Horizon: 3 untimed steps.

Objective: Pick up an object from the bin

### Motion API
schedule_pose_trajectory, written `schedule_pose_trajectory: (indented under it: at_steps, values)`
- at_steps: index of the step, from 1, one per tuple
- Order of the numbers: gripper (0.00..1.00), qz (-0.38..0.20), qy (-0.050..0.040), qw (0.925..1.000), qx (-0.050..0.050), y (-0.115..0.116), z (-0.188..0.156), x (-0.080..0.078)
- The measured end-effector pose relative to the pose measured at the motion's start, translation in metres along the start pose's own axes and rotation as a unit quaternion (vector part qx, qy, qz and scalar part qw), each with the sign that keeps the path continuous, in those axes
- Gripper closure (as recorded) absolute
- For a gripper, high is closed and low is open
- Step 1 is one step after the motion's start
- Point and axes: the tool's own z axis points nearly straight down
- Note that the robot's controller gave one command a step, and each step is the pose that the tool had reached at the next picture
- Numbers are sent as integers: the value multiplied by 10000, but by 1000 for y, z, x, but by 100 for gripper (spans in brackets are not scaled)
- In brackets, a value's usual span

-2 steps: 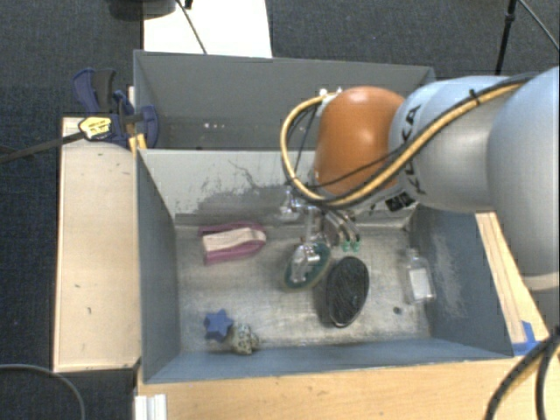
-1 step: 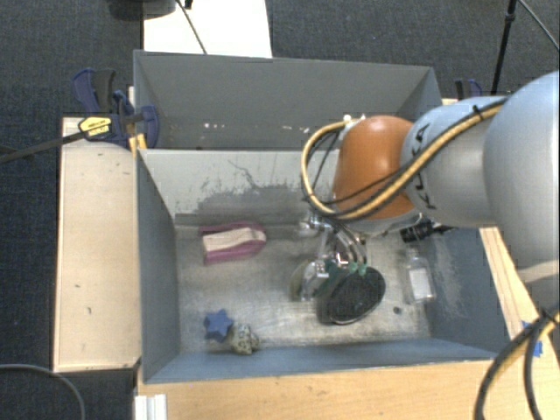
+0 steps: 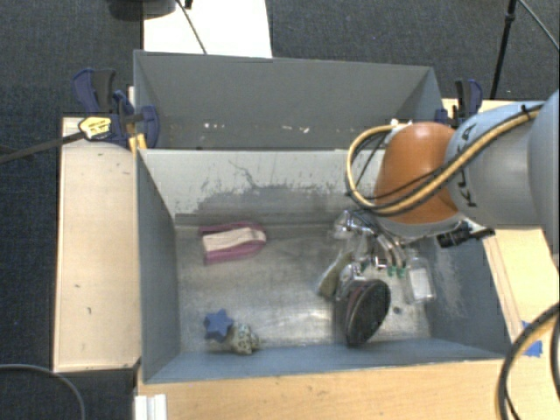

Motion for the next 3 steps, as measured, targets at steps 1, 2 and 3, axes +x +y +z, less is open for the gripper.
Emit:
schedule_pose_trajectory:
  at_steps: [1, 2, 3]
  values:
    - [0, 87, 15, 10000, 18, -32, -5, 19]
    - [100, 78, 7, 10000, 11, -30, -5, 18]
    - [100, 195, -22, 9998, 13, -26, -157, 31]
